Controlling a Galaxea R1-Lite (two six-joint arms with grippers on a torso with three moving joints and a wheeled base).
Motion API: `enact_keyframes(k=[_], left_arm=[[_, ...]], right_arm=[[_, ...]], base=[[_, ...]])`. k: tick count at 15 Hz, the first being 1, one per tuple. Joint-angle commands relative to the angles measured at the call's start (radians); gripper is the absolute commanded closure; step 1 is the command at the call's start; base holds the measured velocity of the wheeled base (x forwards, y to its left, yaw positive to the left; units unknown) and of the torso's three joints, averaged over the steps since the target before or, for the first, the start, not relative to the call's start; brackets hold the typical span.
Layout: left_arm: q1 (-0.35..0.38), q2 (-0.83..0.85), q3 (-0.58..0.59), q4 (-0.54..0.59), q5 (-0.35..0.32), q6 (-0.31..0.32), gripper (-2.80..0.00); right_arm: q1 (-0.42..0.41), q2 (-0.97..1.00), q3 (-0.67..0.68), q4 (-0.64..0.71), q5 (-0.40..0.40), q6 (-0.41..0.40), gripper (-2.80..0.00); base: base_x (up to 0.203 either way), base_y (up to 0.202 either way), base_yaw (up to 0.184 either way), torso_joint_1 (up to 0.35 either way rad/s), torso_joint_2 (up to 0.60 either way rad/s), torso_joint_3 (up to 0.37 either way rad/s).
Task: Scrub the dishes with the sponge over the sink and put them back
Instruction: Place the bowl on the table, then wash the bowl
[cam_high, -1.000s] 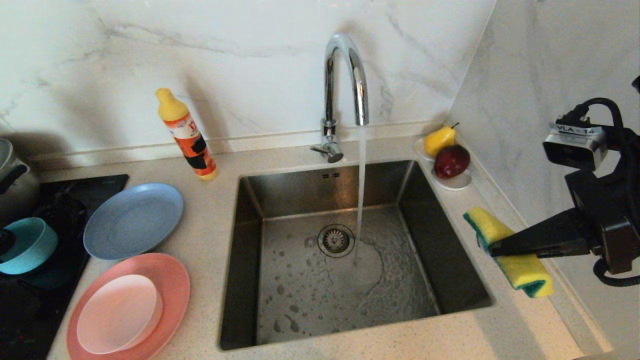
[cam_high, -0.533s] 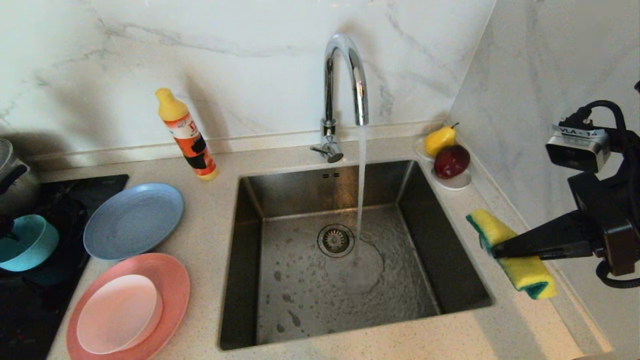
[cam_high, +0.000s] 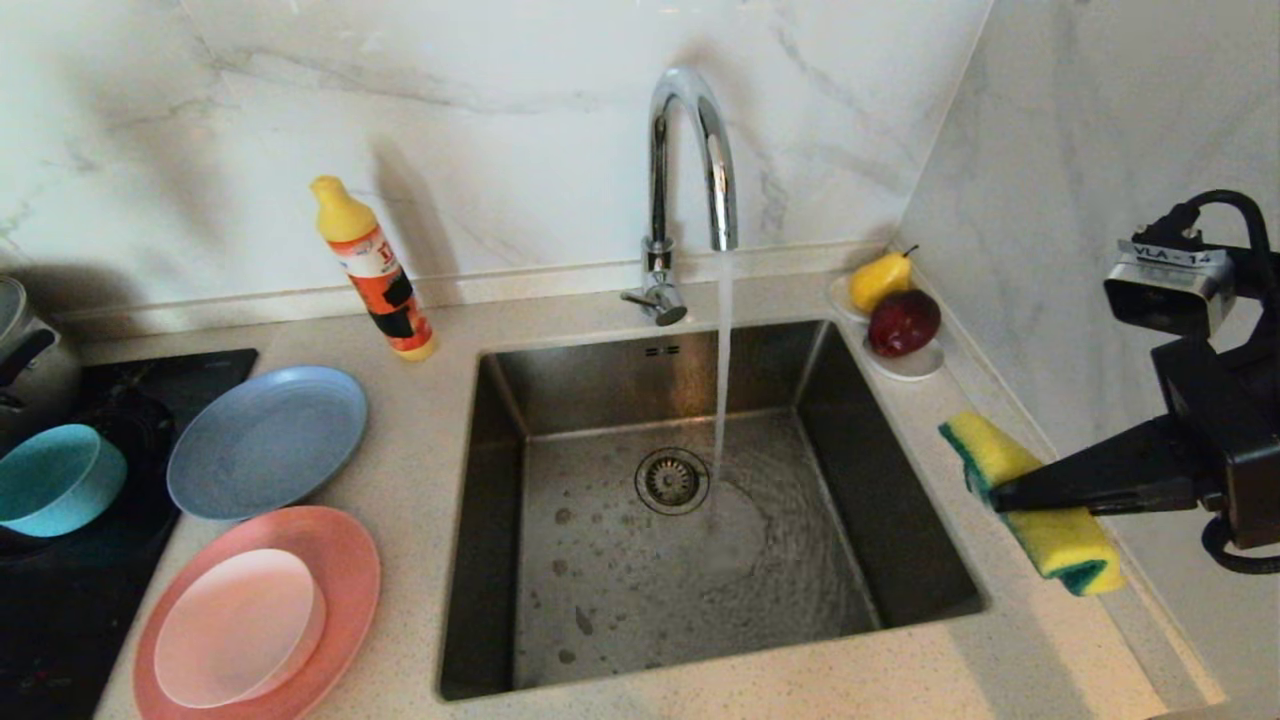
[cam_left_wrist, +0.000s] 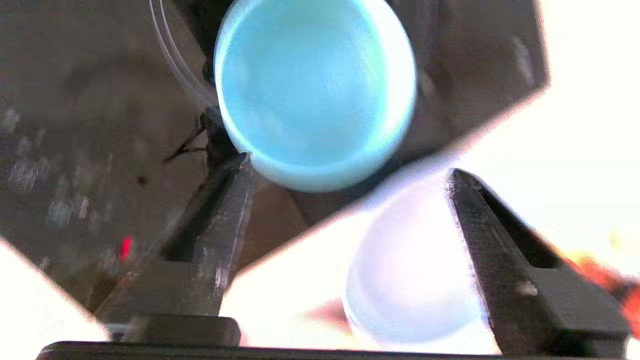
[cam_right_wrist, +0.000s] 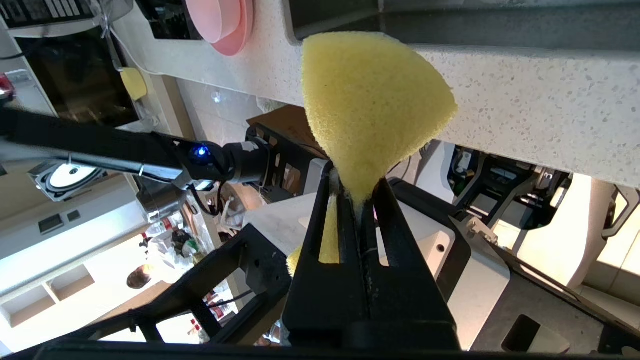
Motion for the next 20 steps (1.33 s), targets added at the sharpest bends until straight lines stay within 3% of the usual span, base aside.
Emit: enact_keyframes(k=[1,3,5,7,9,12,13,14,20], left_arm=[[-0.013,-0.162,0.021,0.065,-0.022,0.041,0.0],[-0.019,-0.227,0.053,0.115,-0.029,0.106,0.0],[-0.03,-0.306,0.136,0.183,-0.034,0.305,0.0],[-0.066,-0.397,0.239,0.236,-0.032,0.43,0.0],[-0.122,-0.471,0.376,0.257,-0.03,0.504,0.0],[-0.245,-0.541,0.572,0.257,-0.005,0.538,0.0],[-0.278,-0.547,0.621,0.251,0.012,0.541,-2.58],[-0.293,-0.547,0.663,0.231,0.022,0.542,-2.8],[-0.318,-0.452,0.853,-0.011,0.062,0.53,-2.8]], right_arm=[[0.0,-0.006,0.005,0.006,0.003,0.003,0.0],[0.0,-0.008,0.006,0.006,0.002,0.003,0.0],[-0.001,-0.007,0.006,0.008,0.002,0.004,0.0],[0.0,-0.005,0.012,0.005,0.002,0.004,0.0],[0.0,-0.005,0.01,0.005,0.003,0.004,0.0],[0.0,-0.005,0.013,0.005,0.002,0.004,0.0],[0.0,-0.006,0.017,0.005,0.002,0.004,0.0],[-0.001,-0.008,0.02,0.005,0.002,0.004,0.0],[-0.001,0.001,0.037,0.003,0.002,0.003,0.0]], base=[[0.0,0.0,0.0,0.0,0.0,0.0],[0.0,0.0,0.0,0.0,0.0,0.0],[0.0,0.0,0.0,0.0,0.0,0.0],[0.0,0.0,0.0,0.0,0.0,0.0],[0.0,0.0,0.0,0.0,0.0,0.0],[0.0,0.0,0.0,0.0,0.0,0.0],[0.0,0.0,0.0,0.0,0.0,0.0],[0.0,0.0,0.0,0.0,0.0,0.0],[0.0,0.0,0.0,0.0,0.0,0.0]])
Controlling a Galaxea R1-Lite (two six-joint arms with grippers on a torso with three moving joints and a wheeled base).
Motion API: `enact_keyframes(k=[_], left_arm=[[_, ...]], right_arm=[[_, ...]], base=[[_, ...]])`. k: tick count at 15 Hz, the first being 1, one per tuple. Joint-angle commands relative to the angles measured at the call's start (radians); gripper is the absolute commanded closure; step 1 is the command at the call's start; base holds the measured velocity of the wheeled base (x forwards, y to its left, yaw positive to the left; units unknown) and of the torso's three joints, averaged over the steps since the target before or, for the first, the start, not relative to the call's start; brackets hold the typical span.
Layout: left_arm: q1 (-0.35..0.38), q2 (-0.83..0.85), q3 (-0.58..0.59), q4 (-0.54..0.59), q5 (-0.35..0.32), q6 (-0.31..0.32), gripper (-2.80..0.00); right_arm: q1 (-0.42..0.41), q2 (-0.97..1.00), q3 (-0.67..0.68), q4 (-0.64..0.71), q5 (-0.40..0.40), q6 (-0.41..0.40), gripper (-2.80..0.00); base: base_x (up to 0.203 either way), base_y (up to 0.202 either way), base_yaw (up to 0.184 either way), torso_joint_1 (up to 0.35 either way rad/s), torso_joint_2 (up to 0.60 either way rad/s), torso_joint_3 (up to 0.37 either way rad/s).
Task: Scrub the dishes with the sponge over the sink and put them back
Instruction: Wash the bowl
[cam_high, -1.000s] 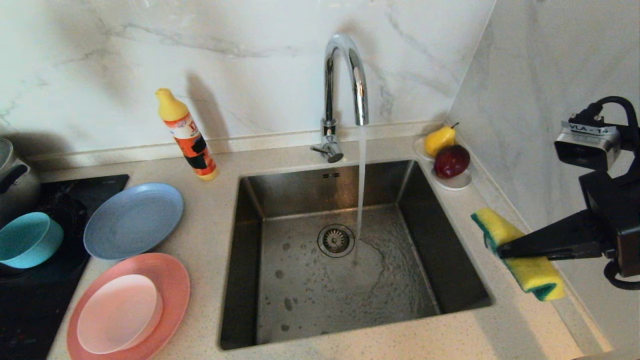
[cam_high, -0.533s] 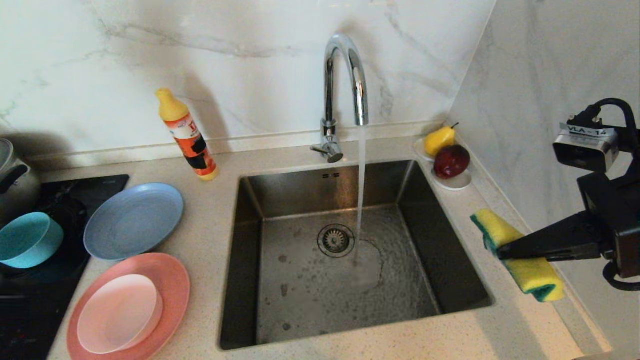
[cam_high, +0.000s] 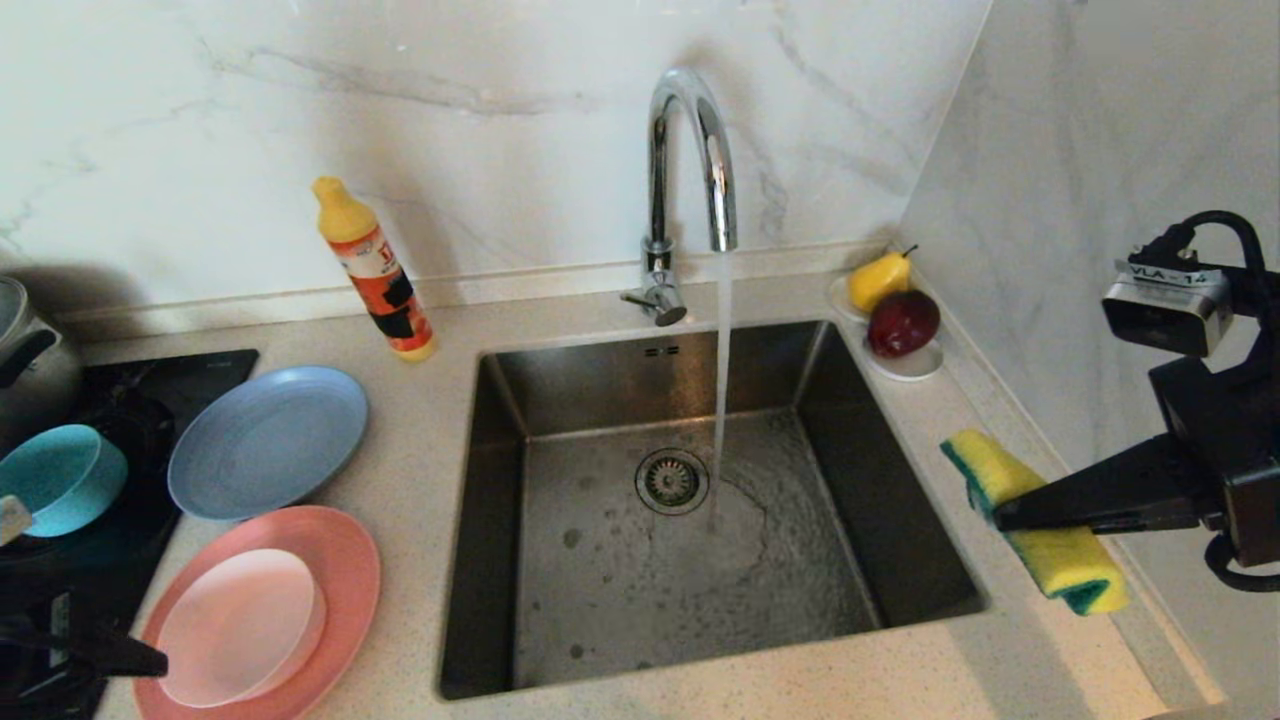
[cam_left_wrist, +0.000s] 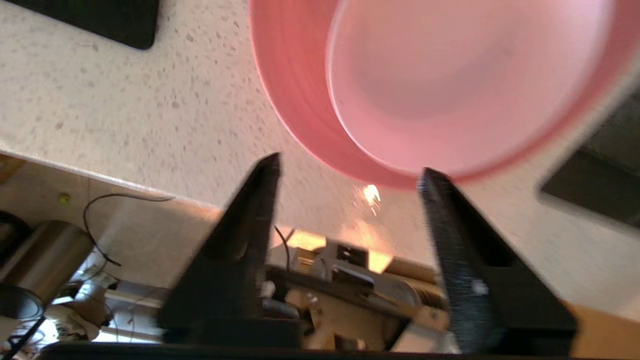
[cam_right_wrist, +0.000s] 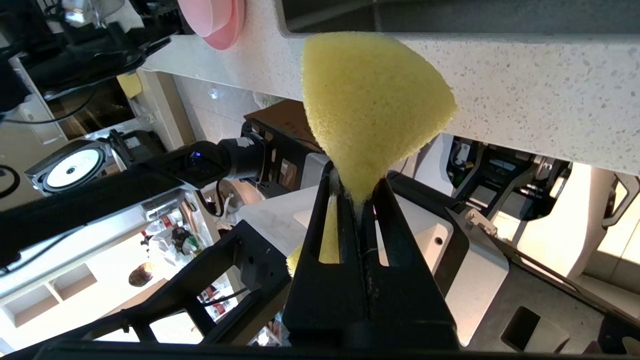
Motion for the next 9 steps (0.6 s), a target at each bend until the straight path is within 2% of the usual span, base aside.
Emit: enact_keyframes(k=[1,6,9], left_arm=[[-0.002,0.072,0.061,-0.078,0.01,-0.008,-2.8],[-0.011,0.132,0.083,-0.143,0.007,-0.03,-2.8],[-0.037,0.179,0.135,-0.24,0.006,-0.045,-2.8]], right_arm=[[0.001,0.006,0.004,0.005,0.004,0.002,0.0],[0.001,0.009,0.0,0.005,0.004,0.002,0.0],[0.001,0.006,0.005,0.005,0.004,0.002,0.0]], base=[[0.0,0.0,0.0,0.0,0.0,0.0],[0.0,0.0,0.0,0.0,0.0,0.0],[0.0,0.0,0.0,0.0,0.0,0.0]])
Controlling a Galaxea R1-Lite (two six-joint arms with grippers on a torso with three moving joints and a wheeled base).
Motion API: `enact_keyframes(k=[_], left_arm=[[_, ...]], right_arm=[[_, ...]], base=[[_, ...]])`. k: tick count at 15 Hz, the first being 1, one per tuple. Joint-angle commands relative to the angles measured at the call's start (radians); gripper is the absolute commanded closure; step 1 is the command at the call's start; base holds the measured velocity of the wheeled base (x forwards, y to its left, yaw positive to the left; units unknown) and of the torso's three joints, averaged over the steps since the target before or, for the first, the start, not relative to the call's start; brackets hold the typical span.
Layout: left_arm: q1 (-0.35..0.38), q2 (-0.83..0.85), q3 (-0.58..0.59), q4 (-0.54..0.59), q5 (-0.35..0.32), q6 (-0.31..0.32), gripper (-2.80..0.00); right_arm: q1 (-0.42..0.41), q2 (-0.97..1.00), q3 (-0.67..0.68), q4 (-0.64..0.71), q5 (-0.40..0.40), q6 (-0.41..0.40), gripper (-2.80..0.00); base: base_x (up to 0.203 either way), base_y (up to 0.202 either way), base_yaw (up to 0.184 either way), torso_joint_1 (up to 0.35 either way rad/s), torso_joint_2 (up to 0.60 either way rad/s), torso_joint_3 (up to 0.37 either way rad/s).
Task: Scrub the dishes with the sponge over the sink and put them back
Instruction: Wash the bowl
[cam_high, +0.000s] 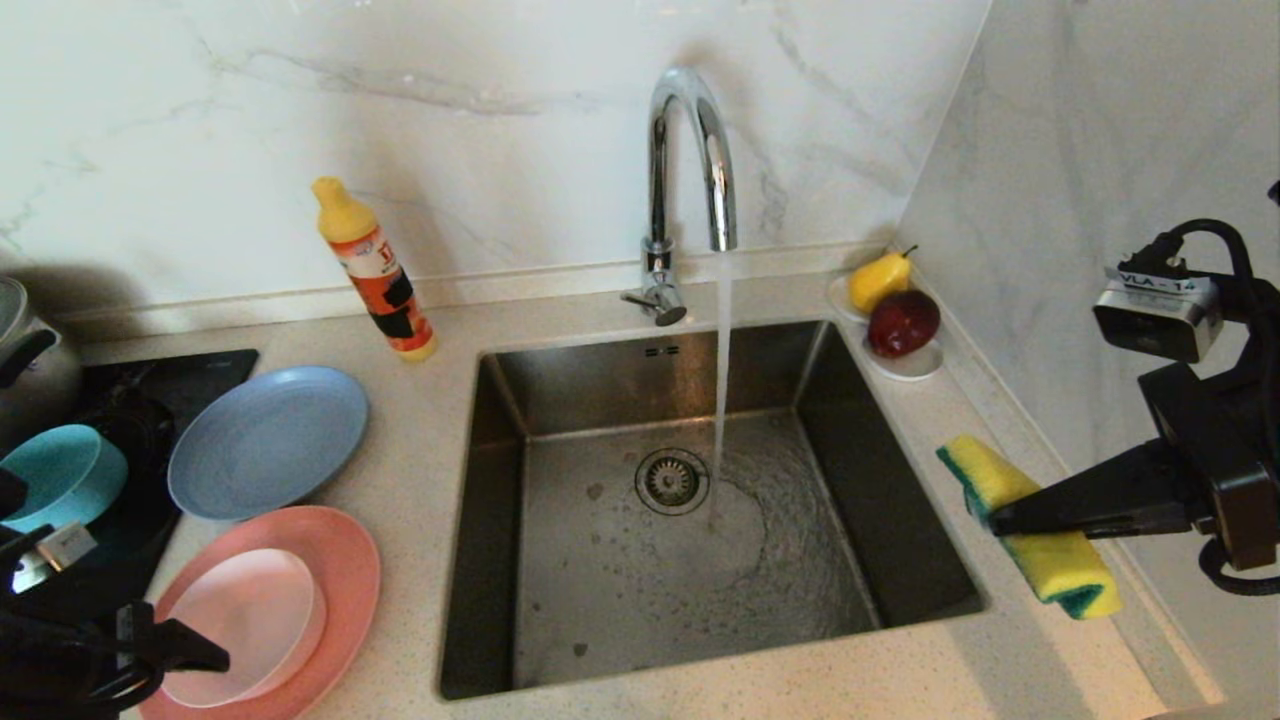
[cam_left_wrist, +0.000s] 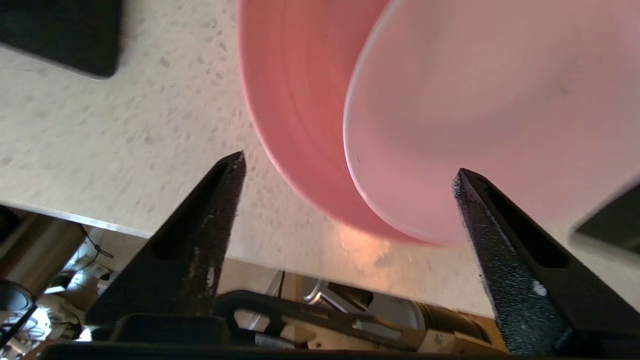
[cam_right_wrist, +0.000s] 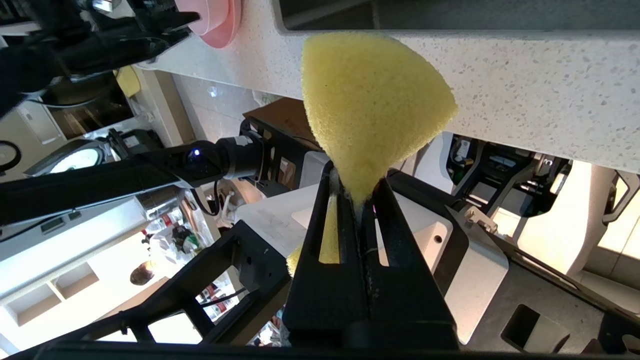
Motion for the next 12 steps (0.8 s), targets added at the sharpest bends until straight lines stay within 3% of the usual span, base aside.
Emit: enact_keyframes(k=[1,3,7,12], left_arm=[[-0.015,0.062,0.041,-0.082,-0.001,-0.018,-2.8],[-0.034,0.103,0.051,-0.15,0.001,-0.055,-2.8],[-0.043,0.098,0.017,-0.163,-0.004,-0.118,-2.8],[-0.049,-0.037,-0.054,-0.113,0.0,-0.111,-2.8]], right_arm=[[0.0,-0.004,0.002,0.004,0.003,0.003,0.0],[-0.001,-0.007,0.003,0.004,0.003,0.002,0.0],[-0.009,-0.006,0.002,0.004,0.002,0.001,0.0],[-0.015,-0.01,0.006,0.004,0.002,0.0,0.0]], base=[[0.0,0.0,0.0,0.0,0.0,0.0],[0.0,0.0,0.0,0.0,0.0,0.0],[0.0,0.0,0.0,0.0,0.0,0.0],[0.0,0.0,0.0,0.0,0.0,0.0]])
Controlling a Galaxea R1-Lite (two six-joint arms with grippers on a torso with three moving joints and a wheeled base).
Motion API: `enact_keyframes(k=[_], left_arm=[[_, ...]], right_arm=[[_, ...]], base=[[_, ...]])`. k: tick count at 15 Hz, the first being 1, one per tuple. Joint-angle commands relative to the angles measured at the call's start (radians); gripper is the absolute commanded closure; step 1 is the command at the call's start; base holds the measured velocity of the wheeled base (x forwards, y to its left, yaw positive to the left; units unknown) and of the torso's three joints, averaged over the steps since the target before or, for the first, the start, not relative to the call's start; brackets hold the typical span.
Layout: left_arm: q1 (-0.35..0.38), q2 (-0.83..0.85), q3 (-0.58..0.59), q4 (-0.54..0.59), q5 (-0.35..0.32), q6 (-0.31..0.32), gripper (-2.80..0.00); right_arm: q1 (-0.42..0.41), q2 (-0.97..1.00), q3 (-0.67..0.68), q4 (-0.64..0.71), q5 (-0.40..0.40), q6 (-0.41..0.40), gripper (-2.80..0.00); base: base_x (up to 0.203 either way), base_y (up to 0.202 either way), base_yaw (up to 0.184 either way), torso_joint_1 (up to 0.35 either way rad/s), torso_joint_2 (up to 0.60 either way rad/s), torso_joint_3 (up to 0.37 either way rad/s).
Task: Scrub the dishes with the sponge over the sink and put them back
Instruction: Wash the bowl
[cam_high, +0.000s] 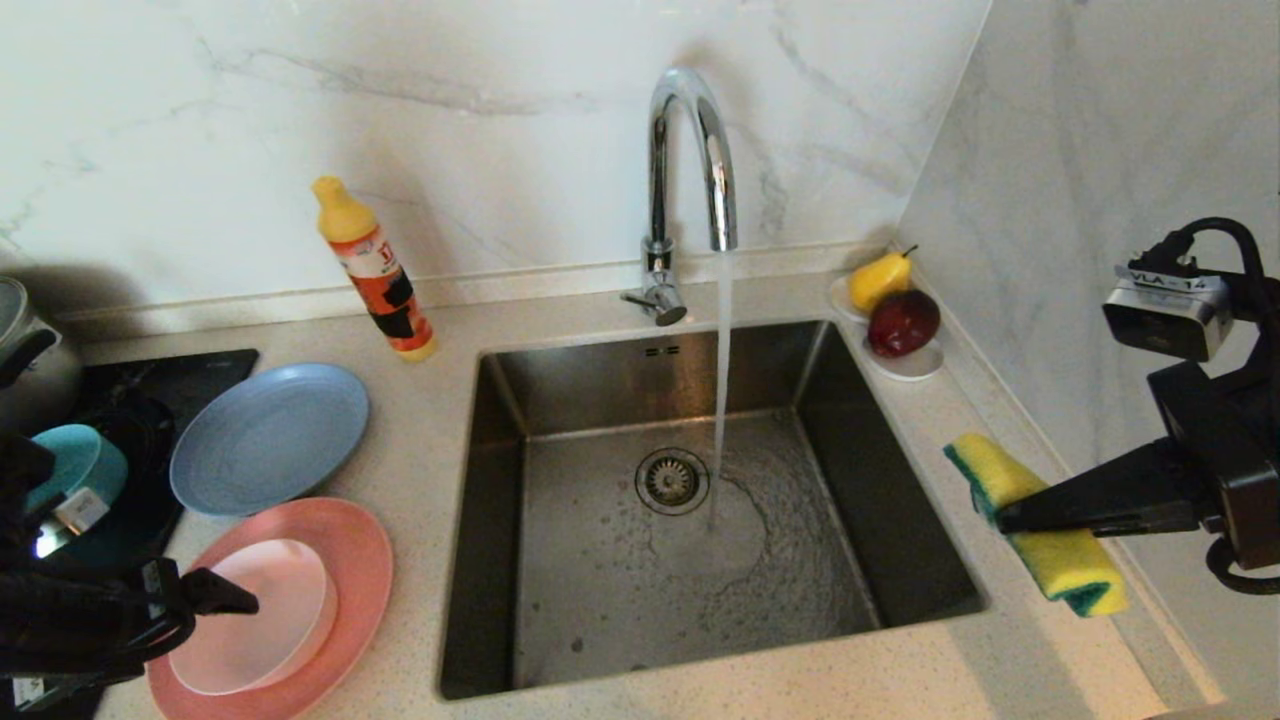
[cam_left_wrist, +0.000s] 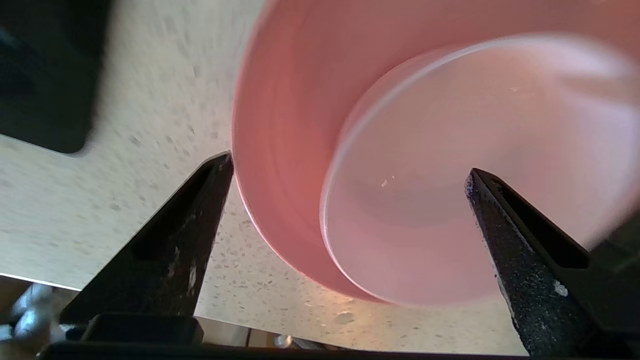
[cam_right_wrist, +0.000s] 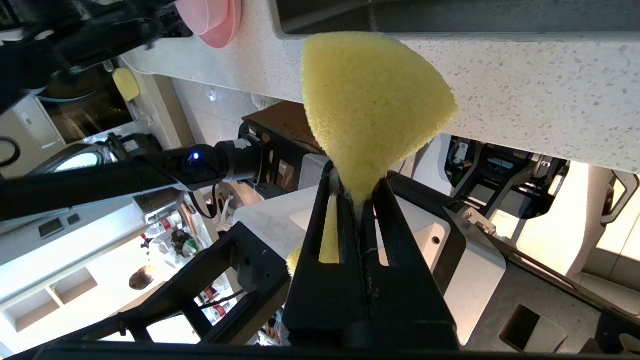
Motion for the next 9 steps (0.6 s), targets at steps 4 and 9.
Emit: enact_keyframes(k=[4,9], left_arm=[[-0.046,-0.097,-0.107,0.13,-0.008,0.074,-2.8],[-0.093,0.005,-0.078,0.039,-0.024,0.072,-2.8]], right_arm=[[-0.003,-0.005,0.006,0.004,0.004,0.003,0.0],[-0.003,-0.009,0.0,0.004,0.004,0.003,0.0]], base=[[0.0,0.0,0.0,0.0,0.0,0.0],[0.0,0.0,0.0,0.0,0.0,0.0]])
